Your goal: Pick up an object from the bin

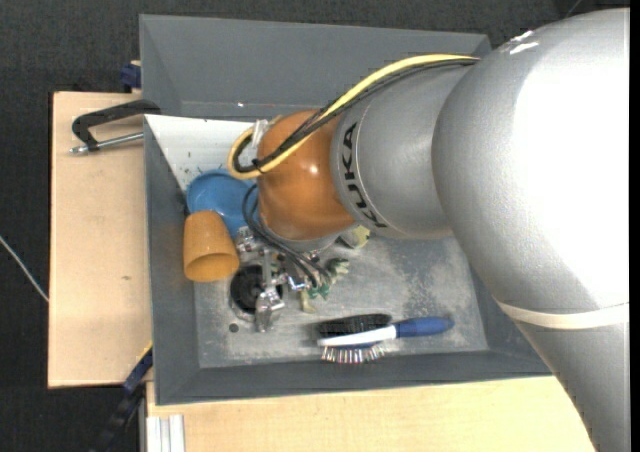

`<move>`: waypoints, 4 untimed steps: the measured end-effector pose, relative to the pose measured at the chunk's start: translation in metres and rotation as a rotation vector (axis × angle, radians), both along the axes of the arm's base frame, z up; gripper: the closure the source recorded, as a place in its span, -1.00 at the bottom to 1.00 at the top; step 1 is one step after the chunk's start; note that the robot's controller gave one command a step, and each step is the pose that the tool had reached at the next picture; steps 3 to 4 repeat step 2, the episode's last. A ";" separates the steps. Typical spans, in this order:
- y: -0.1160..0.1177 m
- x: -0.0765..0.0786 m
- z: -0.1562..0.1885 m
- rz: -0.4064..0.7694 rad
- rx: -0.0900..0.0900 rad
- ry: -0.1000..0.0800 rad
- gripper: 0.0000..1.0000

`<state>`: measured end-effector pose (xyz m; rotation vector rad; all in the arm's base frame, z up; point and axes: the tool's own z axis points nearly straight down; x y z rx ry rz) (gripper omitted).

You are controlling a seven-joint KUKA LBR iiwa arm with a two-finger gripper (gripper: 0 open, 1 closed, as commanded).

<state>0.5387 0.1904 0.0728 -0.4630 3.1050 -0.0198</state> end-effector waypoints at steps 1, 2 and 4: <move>0.001 0.001 0.001 -0.002 0.008 -0.006 1.00; -0.089 0.060 0.180 0.179 0.012 -0.012 1.00; -0.089 0.060 0.180 0.179 0.012 -0.012 1.00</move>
Offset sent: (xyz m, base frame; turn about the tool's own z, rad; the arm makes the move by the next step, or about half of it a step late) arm 0.0000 0.0000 0.0000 0.0000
